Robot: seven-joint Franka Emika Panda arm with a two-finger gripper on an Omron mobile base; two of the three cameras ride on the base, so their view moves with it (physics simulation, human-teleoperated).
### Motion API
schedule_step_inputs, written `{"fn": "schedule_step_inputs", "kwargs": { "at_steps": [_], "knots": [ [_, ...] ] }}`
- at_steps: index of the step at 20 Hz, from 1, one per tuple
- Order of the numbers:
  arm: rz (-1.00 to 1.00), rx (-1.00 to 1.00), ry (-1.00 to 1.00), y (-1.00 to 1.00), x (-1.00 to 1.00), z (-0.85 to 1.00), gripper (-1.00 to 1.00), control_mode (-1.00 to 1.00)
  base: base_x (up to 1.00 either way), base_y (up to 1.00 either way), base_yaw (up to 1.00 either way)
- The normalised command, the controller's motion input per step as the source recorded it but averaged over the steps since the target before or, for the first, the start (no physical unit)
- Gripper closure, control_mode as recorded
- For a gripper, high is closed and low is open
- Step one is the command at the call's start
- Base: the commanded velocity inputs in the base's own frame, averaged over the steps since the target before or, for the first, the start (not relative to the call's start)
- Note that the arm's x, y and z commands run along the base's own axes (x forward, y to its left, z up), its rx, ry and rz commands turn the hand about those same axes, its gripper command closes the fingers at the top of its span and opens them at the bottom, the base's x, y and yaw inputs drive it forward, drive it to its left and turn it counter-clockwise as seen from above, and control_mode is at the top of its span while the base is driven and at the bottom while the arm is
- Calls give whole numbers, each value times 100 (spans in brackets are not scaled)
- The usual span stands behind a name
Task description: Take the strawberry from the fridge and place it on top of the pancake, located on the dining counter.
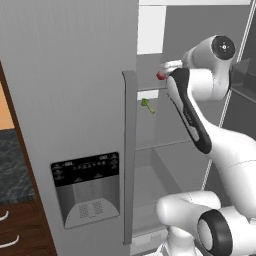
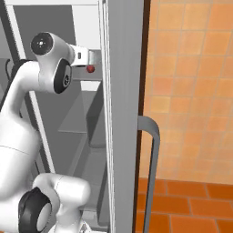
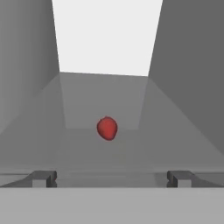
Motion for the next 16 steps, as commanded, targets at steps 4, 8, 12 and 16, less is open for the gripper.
{"fn": "schedule_step_inputs", "kwargs": {
  "at_steps": [4,8,12,16],
  "knots": [
    [0,1,2,0,97,-29,-100,-100,0,0,0],
    [0,0,22,0,100,-32,-100,-100,0,0,0],
    [0,0,14,0,82,-7,-100,-100,0,0,0],
    [0,0,0,0,13,-1,-100,-100,0,0,0]
  ]
}}
